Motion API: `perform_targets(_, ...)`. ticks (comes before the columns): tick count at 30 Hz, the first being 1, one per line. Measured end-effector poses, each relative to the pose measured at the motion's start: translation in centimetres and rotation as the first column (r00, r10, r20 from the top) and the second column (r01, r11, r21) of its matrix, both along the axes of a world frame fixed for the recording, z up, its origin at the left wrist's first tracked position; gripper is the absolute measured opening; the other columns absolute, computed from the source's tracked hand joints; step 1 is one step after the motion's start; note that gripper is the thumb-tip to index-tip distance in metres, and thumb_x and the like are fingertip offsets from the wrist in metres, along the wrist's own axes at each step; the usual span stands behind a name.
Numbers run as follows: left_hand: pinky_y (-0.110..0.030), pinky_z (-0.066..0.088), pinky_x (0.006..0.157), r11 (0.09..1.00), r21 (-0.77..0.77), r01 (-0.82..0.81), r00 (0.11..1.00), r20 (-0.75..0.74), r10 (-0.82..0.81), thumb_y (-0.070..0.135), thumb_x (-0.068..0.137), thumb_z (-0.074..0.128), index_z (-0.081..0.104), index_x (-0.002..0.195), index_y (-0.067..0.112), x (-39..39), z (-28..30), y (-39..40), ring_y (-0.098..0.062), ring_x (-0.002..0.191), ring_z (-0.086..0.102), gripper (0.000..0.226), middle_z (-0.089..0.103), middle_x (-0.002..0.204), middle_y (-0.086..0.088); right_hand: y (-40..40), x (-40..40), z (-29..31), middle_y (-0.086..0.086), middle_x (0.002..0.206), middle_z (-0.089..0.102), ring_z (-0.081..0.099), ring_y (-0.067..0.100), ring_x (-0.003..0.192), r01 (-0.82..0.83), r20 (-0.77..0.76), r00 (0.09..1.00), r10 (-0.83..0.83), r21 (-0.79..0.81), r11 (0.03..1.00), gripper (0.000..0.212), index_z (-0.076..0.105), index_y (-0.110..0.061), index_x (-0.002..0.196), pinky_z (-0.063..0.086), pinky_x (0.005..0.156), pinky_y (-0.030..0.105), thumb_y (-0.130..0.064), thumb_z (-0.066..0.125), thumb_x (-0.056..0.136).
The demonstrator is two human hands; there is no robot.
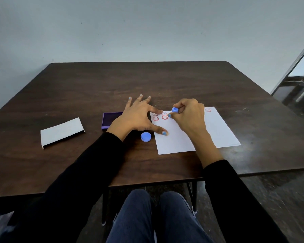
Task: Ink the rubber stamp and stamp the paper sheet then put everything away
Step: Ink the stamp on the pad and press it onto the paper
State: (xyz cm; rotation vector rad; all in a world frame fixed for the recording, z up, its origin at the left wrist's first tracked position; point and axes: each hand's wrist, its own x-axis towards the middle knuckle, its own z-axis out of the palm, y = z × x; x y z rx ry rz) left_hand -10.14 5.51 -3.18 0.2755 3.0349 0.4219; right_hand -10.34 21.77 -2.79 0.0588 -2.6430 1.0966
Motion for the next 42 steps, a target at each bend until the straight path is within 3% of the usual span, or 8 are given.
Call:
perform_targets(7, -0.055, -0.014, 0.110, 1.000, 0.013, -0.008, 1.000, 0.002, 0.008, 0.072, 0.054, 0.067, 0.047, 0.130, 0.042, 0.0, 0.0, 0.1, -0.027, 0.145, -0.006, 0.084, 0.009, 0.159, -0.005, -0.5, -0.3, 0.6, 0.011, 0.094, 0.071, 0.056, 0.014, 0.072, 0.059, 0.060, 0.996, -0.061, 0.037, 0.998, 0.026, 0.069, -0.007, 0.093, 0.044, 0.068, 0.023, -0.022, 0.077, 0.074)
perform_targets(30, -0.055, -0.014, 0.110, 1.000, 0.012, -0.003, 1.000, 0.018, 0.002, 0.071, 0.055, 0.067, 0.046, 0.131, 0.041, 0.3, 0.3, 0.2, -0.028, 0.145, -0.008, 0.085, 0.008, 0.159, -0.005, -0.7, -0.3, 1.3, 0.012, 0.096, 0.069, 0.054, 0.014, 0.072, 0.026, 0.131, 0.991, -0.042, 0.124, 0.992, 0.029, 0.067, -0.007, 0.095, 0.043, 0.070, 0.023, -0.025, 0.077, 0.075)
perform_targets(32, -0.055, -0.013, 0.110, 1.000, 0.015, 0.003, 1.000, 0.022, -0.003, 0.072, 0.054, 0.067, 0.046, 0.131, 0.042, 0.4, 0.3, 0.1, -0.027, 0.145, -0.008, 0.085, 0.008, 0.159, -0.005, 0.0, -0.6, 1.9, 0.009, 0.088, 0.070, 0.055, 0.011, 0.065, -0.002, 0.164, 0.986, -0.008, 0.062, 0.998, 0.026, 0.070, -0.008, 0.090, 0.045, 0.065, 0.017, -0.025, 0.079, 0.072)
perform_targets(33, -0.055, -0.013, 0.110, 1.000, 0.018, 0.006, 1.000, 0.021, -0.007, 0.072, 0.053, 0.067, 0.046, 0.130, 0.042, 0.3, 0.3, 0.0, -0.027, 0.145, -0.008, 0.086, 0.008, 0.159, -0.006, 0.6, -0.7, 2.4, 0.007, 0.081, 0.070, 0.055, 0.008, 0.059, -0.009, 0.161, 0.987, 0.018, -0.056, 0.998, 0.024, 0.071, -0.009, 0.084, 0.045, 0.058, 0.014, -0.025, 0.081, 0.070)
perform_targets(35, -0.056, -0.015, 0.110, 1.000, 0.014, 0.013, 1.000, 0.011, -0.013, 0.072, 0.053, 0.067, 0.047, 0.130, 0.042, 0.3, 0.3, 0.0, -0.027, 0.145, -0.008, 0.085, 0.008, 0.159, -0.006, 2.0, -0.8, 4.0, 0.004, 0.066, 0.069, 0.057, 0.007, 0.052, -0.008, 0.117, 0.991, 0.067, -0.450, 0.893, 0.018, 0.070, -0.011, 0.075, 0.048, 0.054, 0.015, -0.021, 0.083, 0.067)
perform_targets(37, -0.056, -0.016, 0.109, 1.000, 0.009, 0.016, 1.000, -0.003, -0.016, 0.073, 0.053, 0.067, 0.047, 0.130, 0.042, 0.3, 0.4, 0.0, -0.027, 0.145, -0.008, 0.085, 0.008, 0.159, -0.005, 3.6, -1.4, 5.5, -0.002, 0.056, 0.069, 0.062, 0.007, 0.055, -0.015, 0.064, 0.993, 0.096, -0.754, 0.657, 0.014, 0.065, -0.013, 0.072, 0.052, 0.059, 0.019, -0.014, 0.079, 0.071)
perform_targets(42, -0.054, -0.019, 0.108, 0.999, 0.008, 0.035, 0.999, 0.002, -0.035, 0.075, 0.050, 0.065, 0.047, 0.129, 0.045, 0.3, 0.3, -0.2, -0.025, 0.145, -0.010, 0.086, 0.006, 0.159, -0.005, 6.8, -3.1, 8.0, 0.001, 0.058, 0.065, 0.062, 0.013, 0.060, 0.017, 0.010, 0.999, -0.033, -0.979, 0.201, 0.012, 0.064, -0.007, 0.081, 0.056, 0.070, 0.022, -0.015, 0.073, 0.078)
